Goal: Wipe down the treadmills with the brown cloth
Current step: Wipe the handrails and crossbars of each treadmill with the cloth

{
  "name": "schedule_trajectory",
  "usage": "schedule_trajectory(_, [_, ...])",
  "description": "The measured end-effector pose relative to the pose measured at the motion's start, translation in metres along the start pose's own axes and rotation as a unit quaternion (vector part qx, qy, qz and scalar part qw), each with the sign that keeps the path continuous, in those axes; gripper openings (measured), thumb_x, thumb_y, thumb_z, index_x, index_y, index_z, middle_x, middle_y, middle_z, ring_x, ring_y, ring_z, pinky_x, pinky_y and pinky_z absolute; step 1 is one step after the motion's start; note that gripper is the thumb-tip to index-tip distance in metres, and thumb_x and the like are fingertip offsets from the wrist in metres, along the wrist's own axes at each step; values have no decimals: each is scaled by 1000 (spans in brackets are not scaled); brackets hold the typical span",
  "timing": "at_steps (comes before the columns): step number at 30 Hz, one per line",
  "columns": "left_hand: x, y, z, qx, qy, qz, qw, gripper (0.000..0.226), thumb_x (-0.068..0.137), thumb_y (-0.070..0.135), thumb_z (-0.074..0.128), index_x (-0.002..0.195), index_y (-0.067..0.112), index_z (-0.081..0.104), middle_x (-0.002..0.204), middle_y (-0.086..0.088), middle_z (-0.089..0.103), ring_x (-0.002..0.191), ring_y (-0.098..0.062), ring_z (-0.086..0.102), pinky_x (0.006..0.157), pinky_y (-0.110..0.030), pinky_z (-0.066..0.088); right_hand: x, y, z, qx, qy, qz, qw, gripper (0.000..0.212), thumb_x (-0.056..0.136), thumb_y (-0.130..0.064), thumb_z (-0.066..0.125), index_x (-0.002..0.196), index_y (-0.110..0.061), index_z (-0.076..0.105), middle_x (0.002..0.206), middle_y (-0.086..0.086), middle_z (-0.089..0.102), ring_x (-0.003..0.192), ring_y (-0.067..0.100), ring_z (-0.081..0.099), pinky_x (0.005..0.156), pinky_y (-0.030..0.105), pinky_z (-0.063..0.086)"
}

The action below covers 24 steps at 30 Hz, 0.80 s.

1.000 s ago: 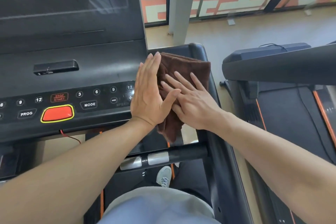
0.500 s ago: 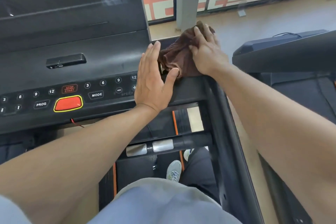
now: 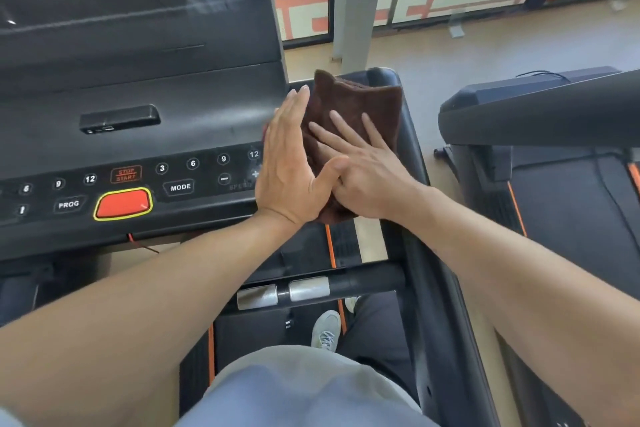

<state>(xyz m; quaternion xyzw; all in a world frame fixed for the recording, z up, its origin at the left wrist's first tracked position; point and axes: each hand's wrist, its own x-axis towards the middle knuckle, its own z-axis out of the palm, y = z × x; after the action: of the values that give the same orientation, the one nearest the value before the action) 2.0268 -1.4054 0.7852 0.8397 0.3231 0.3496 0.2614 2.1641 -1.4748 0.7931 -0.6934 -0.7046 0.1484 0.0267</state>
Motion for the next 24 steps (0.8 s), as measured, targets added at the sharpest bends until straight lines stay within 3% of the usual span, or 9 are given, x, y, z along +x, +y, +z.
schedule_trajectory(4, [2, 4, 3, 35, 6, -4, 999, 109, 91, 84, 22, 158, -2, 24, 166, -16, 26, 157, -27, 16, 127, -53, 14, 44, 18, -2, -38, 3, -20, 999, 73, 96, -51, 14, 165, -28, 8, 173, -8, 3, 159, 19, -7, 126, 55, -5])
schedule_trajectory(9, [2, 3, 4, 51, 3, 4, 999, 101, 96, 77, 29, 157, -3, 23, 165, -19, 27, 157, -30, 18, 127, -53, 16, 89, 23, -16, -7, 56, 69, 996, 62, 104, -49, 24, 164, -31, 20, 172, -7, 16, 159, 20, 3, 127, 54, -3])
schedule_trajectory(13, [0, 4, 4, 56, 2, -13, 998, 100, 96, 77, 27, 158, -1, 22, 165, -16, 27, 156, -27, 18, 125, -54, 18, 97, 32, -21, 24, 88, 191, 977, 62, 102, -47, 27, 160, -27, 31, 169, -1, 26, 158, 24, 10, 126, 54, -5])
schedule_trajectory(15, [0, 2, 4, 54, -2, -15, 998, 100, 95, 78, 24, 158, 0, 25, 165, -15, 29, 156, -26, 20, 126, -52, 18, 85, 40, -21, 36, 102, 243, 964, 63, 101, -47, 31, 161, -27, 29, 171, -2, 19, 159, 25, 6, 126, 57, 0])
schedule_trajectory(17, [0, 0, 3, 49, 4, -9, 999, 100, 95, 79, 24, 157, 0, 29, 163, -15, 33, 154, -27, 25, 124, -52, 21, 64, 50, -20, 99, 98, 284, 949, 65, 101, -46, 34, 163, -31, 22, 173, -4, 6, 159, 29, 3, 124, 60, 14])
schedule_trajectory(19, [0, -1, 2, 35, 14, -8, 999, 102, 94, 80, 24, 155, 0, 32, 161, -14, 36, 152, -27, 29, 122, -52, 25, 36, 57, -17, 186, 90, 305, 930, 66, 101, -43, 35, 163, -35, 15, 173, -6, 1, 157, 30, 10, 121, 59, 25])
schedule_trajectory(21, [0, -1, 1, 26, 19, -5, 999, 103, 93, 82, 24, 155, 0, 32, 160, -15, 37, 152, -28, 31, 121, -53, 26, 5, 55, -16, 261, 104, 300, 911, 69, 97, -41, 36, 163, -39, 15, 173, -6, 4, 156, 25, 17, 123, 53, 24])
schedule_trajectory(24, [0, 0, 0, 25, 17, -3, 1000, 104, 93, 82, 22, 156, 0, 32, 161, -15, 37, 152, -28, 31, 121, -54, 26, -41, 31, -6, 306, 136, 282, 899, 64, 97, -27, 45, 157, -43, 31, 171, -10, 12, 154, 17, 20, 122, 38, 20])
